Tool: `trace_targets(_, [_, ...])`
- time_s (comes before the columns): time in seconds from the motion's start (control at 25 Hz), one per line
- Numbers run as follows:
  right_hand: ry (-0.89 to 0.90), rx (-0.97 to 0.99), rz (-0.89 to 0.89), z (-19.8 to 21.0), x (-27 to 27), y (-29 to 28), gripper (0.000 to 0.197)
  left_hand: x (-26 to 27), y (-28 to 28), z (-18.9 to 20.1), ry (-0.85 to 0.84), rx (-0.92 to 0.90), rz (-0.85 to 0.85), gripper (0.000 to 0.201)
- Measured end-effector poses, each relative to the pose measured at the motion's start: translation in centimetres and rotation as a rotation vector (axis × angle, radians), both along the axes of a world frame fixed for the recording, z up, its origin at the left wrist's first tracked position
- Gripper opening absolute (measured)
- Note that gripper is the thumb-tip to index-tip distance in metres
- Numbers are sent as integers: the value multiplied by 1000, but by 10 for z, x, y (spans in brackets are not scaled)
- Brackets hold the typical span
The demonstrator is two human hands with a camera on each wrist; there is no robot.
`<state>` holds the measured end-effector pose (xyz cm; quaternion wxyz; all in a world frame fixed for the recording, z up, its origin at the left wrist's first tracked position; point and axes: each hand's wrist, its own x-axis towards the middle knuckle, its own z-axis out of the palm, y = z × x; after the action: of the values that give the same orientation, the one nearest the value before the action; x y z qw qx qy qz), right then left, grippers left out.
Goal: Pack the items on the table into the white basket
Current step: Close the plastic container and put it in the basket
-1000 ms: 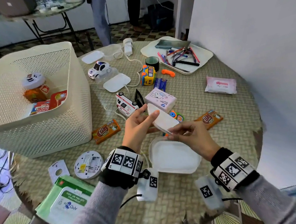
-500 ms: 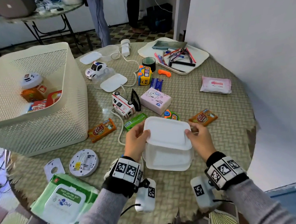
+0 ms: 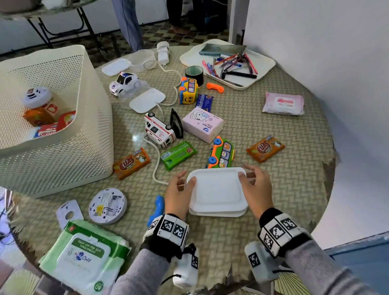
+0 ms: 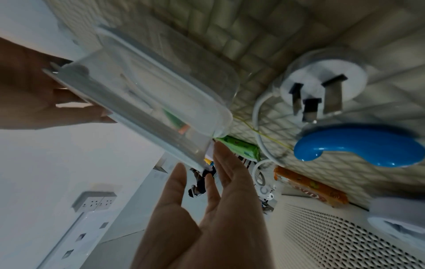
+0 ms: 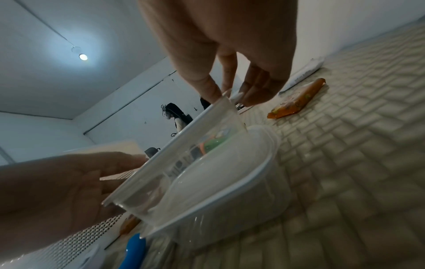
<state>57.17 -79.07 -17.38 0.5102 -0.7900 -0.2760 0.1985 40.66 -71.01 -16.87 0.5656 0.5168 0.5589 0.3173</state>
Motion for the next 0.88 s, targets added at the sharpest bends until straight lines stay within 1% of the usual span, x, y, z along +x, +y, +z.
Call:
trace_targets(0.12, [66,-32,-69,3,2,10,12,10,7,-4,71,10,58,19])
trace_targets(0.2, [108,-96,-70,1,3,15,17,18,8,-5,64,4,95,17])
trace_targets(0.32, [60,-157,-60,-6,2,14,29,21,5,-10,68,51,100,22])
trace_targets(0.4, [21,-139,-47,-12,1,12,33,19,4,-13,94,90,90,23])
trace_targets(0.56, [-26,-107,-15,-13,1,12,32,18,5,-15,122,142,80,21])
trace_targets(0.88, [27,18,-14,-19,3,11,25,19,7,-18,91,152,107,22])
